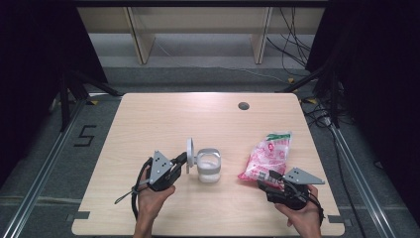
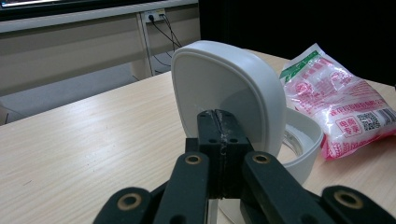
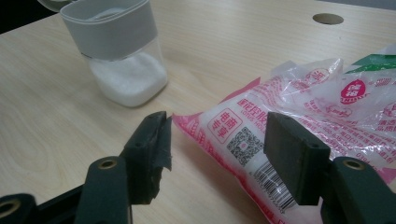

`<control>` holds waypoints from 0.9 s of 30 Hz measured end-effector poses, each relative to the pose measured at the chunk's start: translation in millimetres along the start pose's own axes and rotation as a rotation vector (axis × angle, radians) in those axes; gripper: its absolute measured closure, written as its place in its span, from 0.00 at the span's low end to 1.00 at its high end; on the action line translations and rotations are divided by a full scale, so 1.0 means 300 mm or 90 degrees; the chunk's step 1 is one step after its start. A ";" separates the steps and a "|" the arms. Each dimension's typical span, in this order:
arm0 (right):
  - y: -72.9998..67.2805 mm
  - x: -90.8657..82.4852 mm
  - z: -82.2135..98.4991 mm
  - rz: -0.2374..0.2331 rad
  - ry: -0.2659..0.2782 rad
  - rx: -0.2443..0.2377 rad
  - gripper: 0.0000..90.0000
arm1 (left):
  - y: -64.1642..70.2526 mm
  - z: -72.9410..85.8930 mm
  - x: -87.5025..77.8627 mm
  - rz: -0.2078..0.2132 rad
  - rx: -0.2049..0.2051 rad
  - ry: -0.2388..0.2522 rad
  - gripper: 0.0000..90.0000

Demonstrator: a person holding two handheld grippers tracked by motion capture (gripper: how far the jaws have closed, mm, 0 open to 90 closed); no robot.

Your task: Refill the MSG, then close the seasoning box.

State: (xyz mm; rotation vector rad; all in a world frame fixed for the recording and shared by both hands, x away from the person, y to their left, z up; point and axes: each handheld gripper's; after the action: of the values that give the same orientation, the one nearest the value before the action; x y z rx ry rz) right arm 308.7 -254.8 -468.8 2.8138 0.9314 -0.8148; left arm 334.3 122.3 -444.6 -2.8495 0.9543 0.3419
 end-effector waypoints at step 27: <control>-0.003 -0.020 0.013 -0.004 -0.007 -0.010 0.46 | 0.023 -0.037 0.017 0.008 0.014 0.015 0.99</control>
State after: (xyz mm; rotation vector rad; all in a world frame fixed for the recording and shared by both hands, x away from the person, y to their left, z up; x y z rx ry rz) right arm 302.2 -258.2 -468.9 2.7909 0.9420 -0.8188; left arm 336.0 112.0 -435.4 -2.8354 0.9750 0.2969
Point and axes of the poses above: each handheld gripper's, and its own axes: x roughly forward along the jaws, z roughly out of its underside, y roughly to its right, and after that the axes turned 2 degrees about z, right-handed
